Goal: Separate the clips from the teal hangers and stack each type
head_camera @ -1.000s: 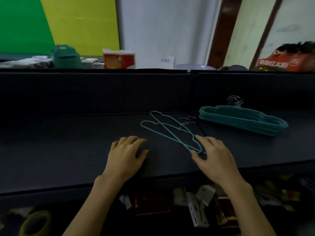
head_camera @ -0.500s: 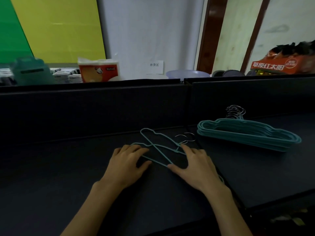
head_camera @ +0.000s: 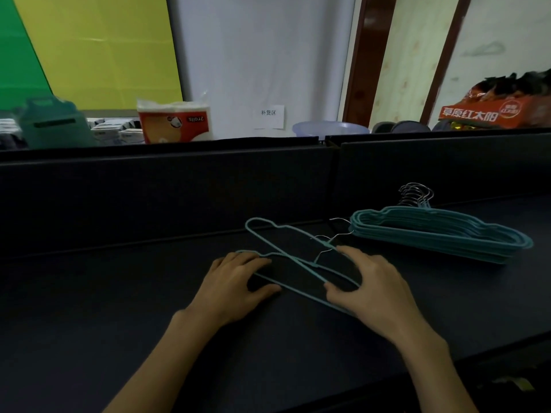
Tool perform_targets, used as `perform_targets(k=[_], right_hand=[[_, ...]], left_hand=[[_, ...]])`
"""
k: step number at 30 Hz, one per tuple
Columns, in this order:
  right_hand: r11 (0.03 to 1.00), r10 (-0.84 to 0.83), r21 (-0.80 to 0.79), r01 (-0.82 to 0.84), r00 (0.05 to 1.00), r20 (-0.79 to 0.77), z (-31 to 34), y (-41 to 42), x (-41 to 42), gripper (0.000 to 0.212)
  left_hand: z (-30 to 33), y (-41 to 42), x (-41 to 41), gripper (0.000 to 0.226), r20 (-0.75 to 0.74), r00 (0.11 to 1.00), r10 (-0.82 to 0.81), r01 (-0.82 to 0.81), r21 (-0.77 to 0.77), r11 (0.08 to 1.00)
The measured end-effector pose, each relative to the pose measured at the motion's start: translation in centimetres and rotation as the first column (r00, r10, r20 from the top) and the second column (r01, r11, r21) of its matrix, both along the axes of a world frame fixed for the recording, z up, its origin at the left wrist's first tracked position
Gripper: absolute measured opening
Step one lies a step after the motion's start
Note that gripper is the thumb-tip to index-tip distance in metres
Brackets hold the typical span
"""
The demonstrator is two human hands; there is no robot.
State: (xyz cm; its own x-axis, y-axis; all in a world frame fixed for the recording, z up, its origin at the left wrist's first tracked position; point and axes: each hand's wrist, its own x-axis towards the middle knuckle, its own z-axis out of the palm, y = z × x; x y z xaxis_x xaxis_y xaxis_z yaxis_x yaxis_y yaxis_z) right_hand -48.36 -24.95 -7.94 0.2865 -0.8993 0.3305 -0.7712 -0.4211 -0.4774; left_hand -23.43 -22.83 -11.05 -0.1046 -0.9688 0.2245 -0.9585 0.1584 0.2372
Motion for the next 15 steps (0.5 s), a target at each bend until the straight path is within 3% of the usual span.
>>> perform_targets(k=[9, 15], right_hand=[[0.998, -0.048, -0.045, 0.049, 0.999, 0.007, 0.5, 3.1, -1.3, 0.071], [0.981, -0.181, -0.073, 0.18, 0.983, -0.009, 0.2, 5.8, -1.6, 0.068]], left_hand=[[-0.3, -2.8, -0.4, 0.085, -0.052, 0.991, -0.127, 0.131, 0.077, 0.988], [-0.8, -3.9, 0.2, 0.086, -0.028, 0.976, -0.214, 0.214, -0.014, 0.977]])
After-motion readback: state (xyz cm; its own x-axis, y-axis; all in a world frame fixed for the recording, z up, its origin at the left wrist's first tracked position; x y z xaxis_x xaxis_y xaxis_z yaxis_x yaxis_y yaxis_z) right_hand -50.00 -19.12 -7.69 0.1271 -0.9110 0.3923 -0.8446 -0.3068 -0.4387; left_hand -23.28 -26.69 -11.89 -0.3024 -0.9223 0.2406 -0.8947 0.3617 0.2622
